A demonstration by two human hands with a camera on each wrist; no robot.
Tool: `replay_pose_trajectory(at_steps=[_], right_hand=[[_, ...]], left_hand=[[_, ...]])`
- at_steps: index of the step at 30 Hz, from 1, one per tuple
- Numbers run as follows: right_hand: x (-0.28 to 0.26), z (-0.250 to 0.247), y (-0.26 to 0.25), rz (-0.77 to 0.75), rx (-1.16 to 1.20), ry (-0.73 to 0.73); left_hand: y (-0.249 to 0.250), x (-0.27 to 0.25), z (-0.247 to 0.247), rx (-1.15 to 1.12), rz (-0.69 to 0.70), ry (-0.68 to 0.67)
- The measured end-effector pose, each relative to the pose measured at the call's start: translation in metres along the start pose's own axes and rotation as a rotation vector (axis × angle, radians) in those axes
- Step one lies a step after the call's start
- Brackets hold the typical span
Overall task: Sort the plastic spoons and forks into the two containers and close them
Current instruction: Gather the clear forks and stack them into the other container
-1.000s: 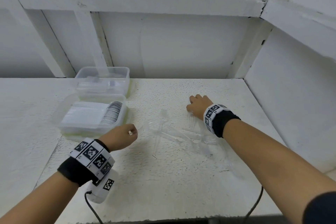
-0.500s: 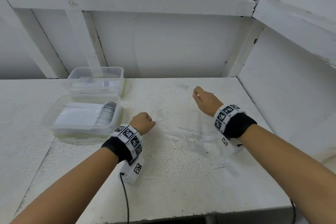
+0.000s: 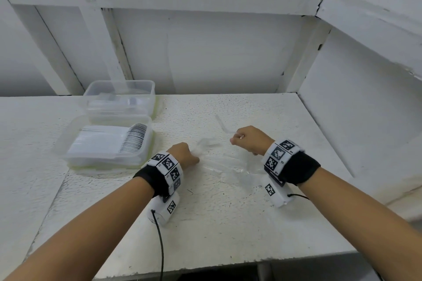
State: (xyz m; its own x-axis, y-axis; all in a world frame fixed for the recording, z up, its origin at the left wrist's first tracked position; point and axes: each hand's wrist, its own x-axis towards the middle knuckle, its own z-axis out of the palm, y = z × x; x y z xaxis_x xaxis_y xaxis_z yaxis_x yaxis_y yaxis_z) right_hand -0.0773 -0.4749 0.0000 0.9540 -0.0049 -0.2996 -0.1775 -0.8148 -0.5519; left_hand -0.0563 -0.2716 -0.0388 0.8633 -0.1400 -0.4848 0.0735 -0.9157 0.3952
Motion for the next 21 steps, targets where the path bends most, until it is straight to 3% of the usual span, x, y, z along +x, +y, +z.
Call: replay_pose_trajectory(at_steps=[10,15,19,21], right_hand=[[-0.006,0.048,-0.027,-0.038,-0.217,-0.223],[-0.001,0.057,-0.03,-0.02,-0.258,-0.152],[-0.003,0.043,-0.026,-0.027,-0.089,-0.003],[-0.008,0.032,-0.027,-0.025,0.118,0.105]], left_hand=[[-0.021,-0.003,-0.01,-0.207,0.014,0.045],[-0.02,-0.005,-0.013,-0.289,0.046,0.116],[-0.019,-0.002,-0.016,-0.481,0.068,0.195],[-0.018,-0.001,-0.02,-0.564,0.091,0.216]])
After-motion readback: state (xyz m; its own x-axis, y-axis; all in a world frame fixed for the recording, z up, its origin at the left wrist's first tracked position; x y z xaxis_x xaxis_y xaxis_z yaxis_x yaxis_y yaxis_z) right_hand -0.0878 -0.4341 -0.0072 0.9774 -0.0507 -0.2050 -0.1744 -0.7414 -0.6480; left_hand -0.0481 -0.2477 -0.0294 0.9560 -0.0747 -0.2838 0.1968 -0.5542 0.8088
